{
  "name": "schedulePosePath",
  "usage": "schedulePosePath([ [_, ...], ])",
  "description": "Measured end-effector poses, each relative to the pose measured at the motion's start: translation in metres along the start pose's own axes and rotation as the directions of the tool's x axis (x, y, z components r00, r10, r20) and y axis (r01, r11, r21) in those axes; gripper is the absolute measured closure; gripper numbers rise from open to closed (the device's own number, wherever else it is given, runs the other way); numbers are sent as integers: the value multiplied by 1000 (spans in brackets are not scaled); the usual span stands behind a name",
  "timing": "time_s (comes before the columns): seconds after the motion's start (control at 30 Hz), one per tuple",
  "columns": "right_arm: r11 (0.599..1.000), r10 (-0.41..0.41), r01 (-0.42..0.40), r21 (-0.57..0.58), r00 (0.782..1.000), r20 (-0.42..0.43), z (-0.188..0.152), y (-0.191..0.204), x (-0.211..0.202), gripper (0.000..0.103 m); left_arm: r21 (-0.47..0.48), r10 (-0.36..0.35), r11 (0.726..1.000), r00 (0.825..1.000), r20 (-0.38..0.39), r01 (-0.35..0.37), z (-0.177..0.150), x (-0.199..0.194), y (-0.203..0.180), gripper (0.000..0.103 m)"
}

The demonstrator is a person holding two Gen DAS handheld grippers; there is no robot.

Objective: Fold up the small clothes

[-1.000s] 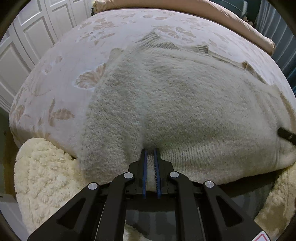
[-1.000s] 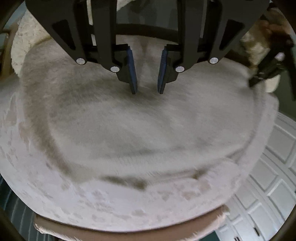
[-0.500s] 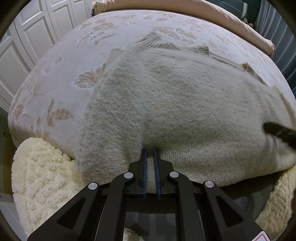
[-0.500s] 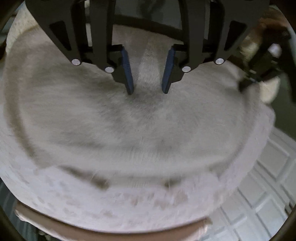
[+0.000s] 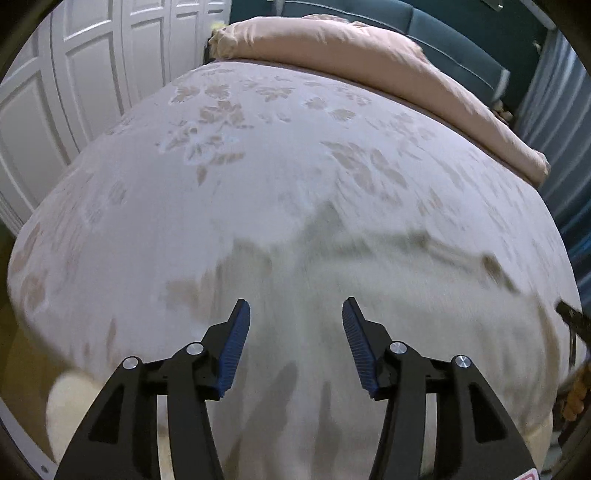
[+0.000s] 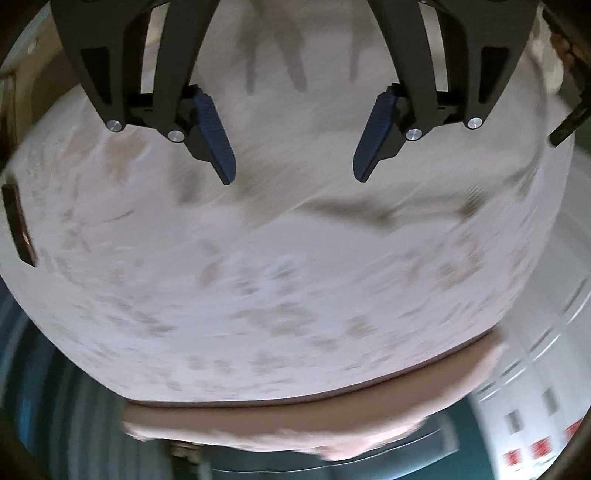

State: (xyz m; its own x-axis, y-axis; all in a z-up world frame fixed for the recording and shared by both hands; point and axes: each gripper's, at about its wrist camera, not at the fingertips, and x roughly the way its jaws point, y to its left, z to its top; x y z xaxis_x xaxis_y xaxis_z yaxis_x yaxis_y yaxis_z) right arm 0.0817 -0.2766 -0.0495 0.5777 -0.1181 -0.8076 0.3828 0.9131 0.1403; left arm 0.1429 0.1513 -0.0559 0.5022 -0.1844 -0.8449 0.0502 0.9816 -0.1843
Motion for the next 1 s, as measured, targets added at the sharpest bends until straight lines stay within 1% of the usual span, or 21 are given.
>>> schedulePosePath([
  [0.1, 1000, -28, 28, 8, 999, -38, 14, -17, 36, 37, -53, -44, 998, 996, -72, 41, 27, 41, 5, 52],
  [0.13, 1000, -18, 19, 6, 998, -62, 15, -18, 49, 37, -60, -68, 996, 994, -91, 63, 32, 51, 5, 52],
  [0.17, 1000, 3, -2, 2, 995, -105, 14, -18, 63, 41, -63, -86, 995, 990, -108, 80, 34, 61, 4, 56],
  [0.2, 1000, 7, -8, -8, 992, -126, 12, -17, 69, 74, -61, -94, 994, 988, -126, 87, 36, 69, 2, 82],
  [0.23, 1000, 7, -11, -23, 990, -144, 12, -16, 73, 94, -64, -124, 991, 982, -145, 116, 39, 75, 1, 95],
  [0.27, 999, 28, -30, -18, 992, -119, 17, -15, 66, 94, -76, -132, 990, 982, -138, 122, 43, 73, 0, 95],
  [0.3, 998, 55, -55, -1, 997, -61, 23, -15, 52, 94, -76, -138, 989, 984, -114, 130, 48, 66, 0, 95],
  [0.33, 997, 74, -74, 14, 997, -4, 31, -16, 35, 95, -67, -142, 988, 986, -89, 136, 52, 58, -2, 95],
  [0.4, 994, 94, -98, 44, 993, 71, 42, -21, 13, 95, -48, -129, 991, 991, -35, 127, 63, 44, -4, 96],
  [0.47, 994, 82, -89, 68, 991, 105, 47, -29, 11, 95, -58, -101, 993, 995, -24, 99, 70, 47, -1, 95],
  [0.53, 998, 25, -25, 61, 1000, 1, 42, -35, 53, 95, -41, -55, 998, 997, -59, 53, 67, 68, 0, 95],
  [0.57, 998, 8, -4, 55, 997, -74, 35, -37, 79, 94, -29, -21, 999, 992, -122, 18, 59, 92, -1, 95],
  [0.6, 999, -12, 18, 38, 988, -154, 25, -37, 104, 94, -31, -5, 1000, 989, -149, 0, 54, 104, 1, 94],
  [0.63, 999, -24, 29, 25, 985, -169, 20, -36, 112, 93, -39, 3, 999, 993, -119, -7, 52, 104, 1, 94],
  [0.67, 999, -35, 38, 19, 991, -132, 20, -31, 103, 91, -39, 6, 999, 994, -111, -10, 53, 100, -1, 93],
  [0.73, 998, 0, 7, 67, 995, -104, 25, -30, 82, 88, -45, 0, 999, 996, -93, -4, 56, 85, -3, 90],
  [0.77, 995, 22, -17, 98, 998, -54, 27, -28, 61, 88, -35, -1, 999, 997, -74, -1, 58, 72, -5, 87],
  [0.83, 995, 34, -35, 89, 999, 14, 25, -20, 23, 87, -2, 18, 1000, 999, -29, -18, 57, 45, -12, 87],
  [0.87, 996, 49, -51, 78, 999, 23, 22, -15, 11, 87, 23, 20, 1000, 1000, -3, -20, 54, 28, -18, 88],
  [0.93, 991, 127, -128, 35, 992, 16, 10, 7, -10, 87, 64, -24, 998, 1000, 9, 23, 39, 0, -36, 84],
  [1.0, 978, 206, -207, -24, 978, -42, -19, 38, -20, 87, 95, -76, 993, 997, -13, 76, 17, -11, -52, 76],
])
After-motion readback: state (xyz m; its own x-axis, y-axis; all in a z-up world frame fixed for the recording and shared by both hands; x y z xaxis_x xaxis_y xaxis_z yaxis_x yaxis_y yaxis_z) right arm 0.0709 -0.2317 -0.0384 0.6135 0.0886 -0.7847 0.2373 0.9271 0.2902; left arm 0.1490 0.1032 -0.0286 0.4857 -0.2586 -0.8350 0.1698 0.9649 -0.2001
